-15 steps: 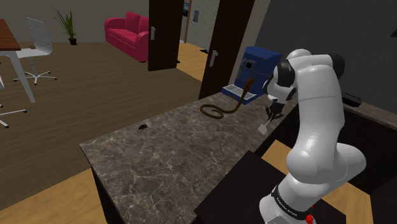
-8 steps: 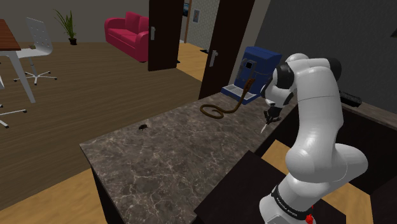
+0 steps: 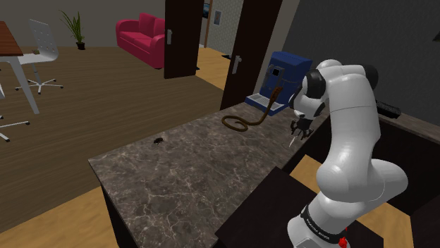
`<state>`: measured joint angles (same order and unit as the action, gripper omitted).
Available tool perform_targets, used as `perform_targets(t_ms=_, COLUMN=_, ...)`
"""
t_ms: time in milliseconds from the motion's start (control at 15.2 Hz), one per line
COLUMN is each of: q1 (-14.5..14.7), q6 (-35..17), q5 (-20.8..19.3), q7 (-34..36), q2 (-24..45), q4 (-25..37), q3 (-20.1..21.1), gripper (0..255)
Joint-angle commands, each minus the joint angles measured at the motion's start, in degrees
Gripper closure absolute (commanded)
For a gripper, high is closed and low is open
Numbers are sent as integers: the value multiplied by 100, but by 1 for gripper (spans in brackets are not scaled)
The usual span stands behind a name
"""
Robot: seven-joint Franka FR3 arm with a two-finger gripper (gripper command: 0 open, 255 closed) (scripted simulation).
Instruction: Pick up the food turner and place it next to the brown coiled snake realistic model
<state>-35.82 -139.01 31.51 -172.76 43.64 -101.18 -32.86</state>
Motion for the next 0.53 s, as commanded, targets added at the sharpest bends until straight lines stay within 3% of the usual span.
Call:
perform_targets(t_ms=0, q1=-1, q6=2, q5=-1, q7=1, q2=6, q4=-3, q3=1, gripper=0)
perform_targets(t_ms=198, q1=0, q6=-5, q5=1, q7=-4, q2=1, q4=-14, q3=1, gripper=0)
perform_targets(t_ms=462, q1=263, q6=384, q5=-318, q7=177, q2=-539, q4=-159, q3=-322, gripper=0)
